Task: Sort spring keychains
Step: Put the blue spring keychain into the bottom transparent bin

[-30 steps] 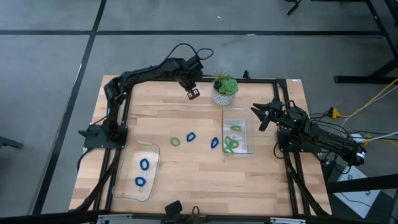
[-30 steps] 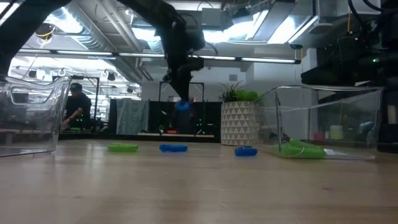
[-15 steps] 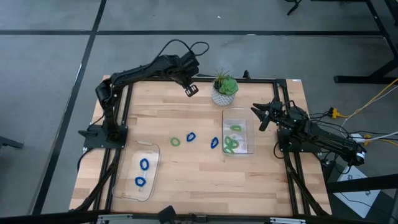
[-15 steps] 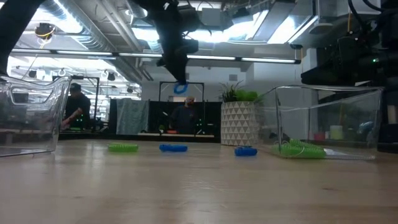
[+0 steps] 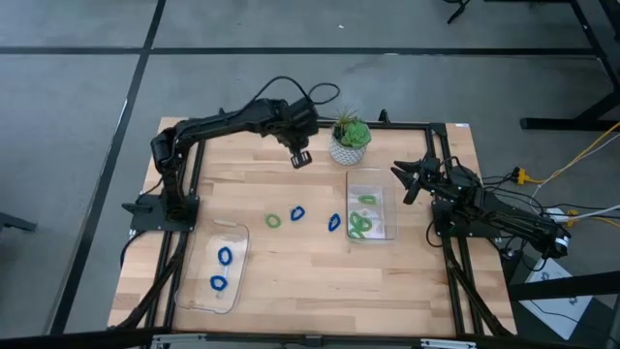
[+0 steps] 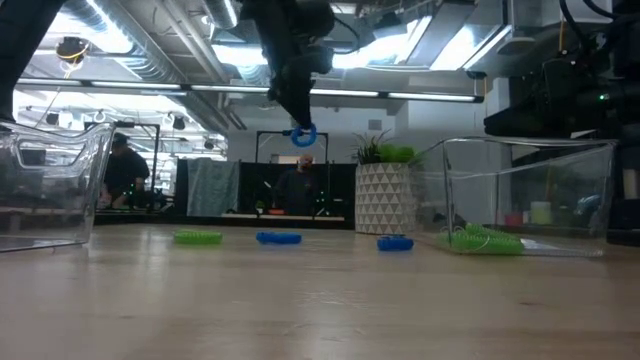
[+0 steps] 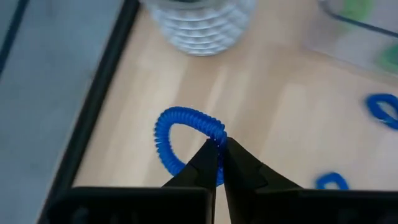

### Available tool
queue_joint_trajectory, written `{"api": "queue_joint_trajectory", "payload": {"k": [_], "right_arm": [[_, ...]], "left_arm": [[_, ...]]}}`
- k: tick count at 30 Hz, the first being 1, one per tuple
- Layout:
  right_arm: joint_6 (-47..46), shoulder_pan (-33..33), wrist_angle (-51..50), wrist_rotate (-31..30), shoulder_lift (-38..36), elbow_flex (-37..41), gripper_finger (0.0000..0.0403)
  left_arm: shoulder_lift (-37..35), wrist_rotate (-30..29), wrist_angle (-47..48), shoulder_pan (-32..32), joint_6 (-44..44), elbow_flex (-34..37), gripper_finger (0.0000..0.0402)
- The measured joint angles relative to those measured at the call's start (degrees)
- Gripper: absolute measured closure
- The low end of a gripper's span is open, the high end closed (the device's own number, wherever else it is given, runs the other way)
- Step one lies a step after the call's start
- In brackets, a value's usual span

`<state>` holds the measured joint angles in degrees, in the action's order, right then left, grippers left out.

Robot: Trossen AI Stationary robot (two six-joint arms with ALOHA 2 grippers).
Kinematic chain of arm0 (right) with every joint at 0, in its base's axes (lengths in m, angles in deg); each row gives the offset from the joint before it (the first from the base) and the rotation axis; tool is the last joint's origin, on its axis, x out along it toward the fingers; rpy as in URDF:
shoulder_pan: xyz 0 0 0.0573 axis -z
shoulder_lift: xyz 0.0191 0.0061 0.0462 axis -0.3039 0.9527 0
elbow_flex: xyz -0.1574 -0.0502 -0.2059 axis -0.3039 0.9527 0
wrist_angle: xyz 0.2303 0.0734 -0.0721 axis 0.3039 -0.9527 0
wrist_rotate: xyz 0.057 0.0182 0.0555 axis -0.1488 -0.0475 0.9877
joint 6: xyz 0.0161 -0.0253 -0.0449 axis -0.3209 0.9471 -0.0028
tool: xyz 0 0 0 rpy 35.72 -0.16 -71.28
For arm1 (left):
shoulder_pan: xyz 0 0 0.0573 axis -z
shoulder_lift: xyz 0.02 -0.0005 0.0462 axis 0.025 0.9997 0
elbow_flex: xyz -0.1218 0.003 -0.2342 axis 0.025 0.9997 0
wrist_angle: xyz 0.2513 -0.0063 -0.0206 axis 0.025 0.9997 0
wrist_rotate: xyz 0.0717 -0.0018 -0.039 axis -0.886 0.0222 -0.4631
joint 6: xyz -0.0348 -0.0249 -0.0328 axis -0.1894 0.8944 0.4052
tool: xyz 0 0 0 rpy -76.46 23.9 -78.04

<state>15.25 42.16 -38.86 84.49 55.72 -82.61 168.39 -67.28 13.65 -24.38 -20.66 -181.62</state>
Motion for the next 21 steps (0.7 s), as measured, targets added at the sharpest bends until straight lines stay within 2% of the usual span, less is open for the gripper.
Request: {"api": "queue_joint_trajectory", "payload": {"k": [6, 21], "right_arm": [[0.0, -0.02, 0.0, 0.0, 0.0, 0.0, 0.0276], [0.0, -0.01, 0.0, 0.0, 0.0, 0.0, 0.0276]], "left_arm": [[-1.18, 4.04, 2.16, 4.72, -2.43, 0.0, 0.0395], [-7.38, 4.59, 1.52, 22.1, -2.34, 0.0, 0.0392]]}}
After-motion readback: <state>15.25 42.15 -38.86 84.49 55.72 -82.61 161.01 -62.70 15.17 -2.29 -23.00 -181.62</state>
